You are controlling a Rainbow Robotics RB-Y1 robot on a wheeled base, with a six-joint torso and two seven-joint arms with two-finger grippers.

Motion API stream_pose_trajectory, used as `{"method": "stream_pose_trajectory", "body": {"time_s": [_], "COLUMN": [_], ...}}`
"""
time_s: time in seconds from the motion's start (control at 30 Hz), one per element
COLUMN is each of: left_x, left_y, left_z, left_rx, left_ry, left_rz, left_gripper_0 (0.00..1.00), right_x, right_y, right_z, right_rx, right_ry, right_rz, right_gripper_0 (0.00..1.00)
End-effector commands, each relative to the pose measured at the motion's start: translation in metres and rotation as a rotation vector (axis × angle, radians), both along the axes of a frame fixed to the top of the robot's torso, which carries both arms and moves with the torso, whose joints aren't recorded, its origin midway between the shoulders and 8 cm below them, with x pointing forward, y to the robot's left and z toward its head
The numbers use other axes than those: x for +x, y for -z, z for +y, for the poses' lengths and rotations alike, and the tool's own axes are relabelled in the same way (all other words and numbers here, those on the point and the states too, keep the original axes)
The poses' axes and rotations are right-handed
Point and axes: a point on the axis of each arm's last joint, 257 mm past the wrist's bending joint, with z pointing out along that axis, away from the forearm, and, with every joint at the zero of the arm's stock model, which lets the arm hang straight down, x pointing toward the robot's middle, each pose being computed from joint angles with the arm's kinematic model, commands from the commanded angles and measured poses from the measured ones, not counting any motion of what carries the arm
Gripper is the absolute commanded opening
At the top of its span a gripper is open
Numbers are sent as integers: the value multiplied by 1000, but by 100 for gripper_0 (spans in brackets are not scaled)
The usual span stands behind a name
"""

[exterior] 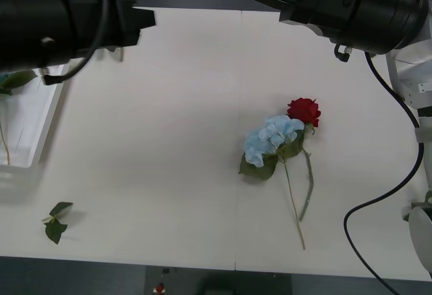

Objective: Put the red flowers into the right box and the blue flowers into the left box

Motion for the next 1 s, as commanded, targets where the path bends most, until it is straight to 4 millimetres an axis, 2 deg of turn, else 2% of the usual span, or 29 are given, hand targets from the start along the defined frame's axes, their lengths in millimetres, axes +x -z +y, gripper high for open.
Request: {"method": "stream_pose_trajectory", "body": {"time_s": [0.03, 0.07, 0.1, 0.17, 0.2, 0.27, 0.33, 0.37, 0.43, 0.57, 0.6, 0.77, 0.8, 1.0], "left_x": [-3, -4, -8, -13, -16, -19, -21, -21, -19, -12, -10, -8, -9, -2], "left_y": [-3, -1, 5, 12, 19, 29, 38, 42, 59, 85, 94, 120, 131, 161], "left_z": [91, 114, 149, 183, 208, 236, 263, 271, 299, 325, 335, 367, 375, 386], "left_rx": [24, 30, 45, 64, 75, 82, 91, 94, 101, 137, 147, 168, 180, 213], "left_ry": [-186, -232, -304, -371, -420, -477, -535, -553, -611, -646, -665, -742, -758, -774], "left_rz": [38, 50, 76, 105, 131, 161, 185, 195, 224, 255, 265, 297, 318, 345], "left_gripper_0": [0, 0, 0, 0, 0, 0, 0, 0, 0, 0, 0, 0, 0, 0], "right_x": [-9, -9, -4, 0, 4, 11, 16, 18, 23, 28, 28, 27, 27, 22], "right_y": [-15, -15, -2, 1, 7, 16, 34, 39, 62, 96, 109, 147, 158, 197], "right_z": [6, 6, 0, -7, -16, -25, -38, -42, -60, -88, -98, -133, -146, -194], "right_rx": [17, 17, 5, -20, -64, -122, -199, -222, -313, -435, -481, -627, -675, -863], "right_ry": [-31, -31, -12, 13, 47, 84, 115, 124, 157, 214, 234, 308, 339, 486], "right_rz": [1, 1, 25, 14, 2, -6, 32, 44, 108, 218, 266, 419, 463, 624], "right_gripper_0": [100, 100, 100, 100, 100, 100, 100, 100, 100, 100, 100, 100, 100, 100]}}
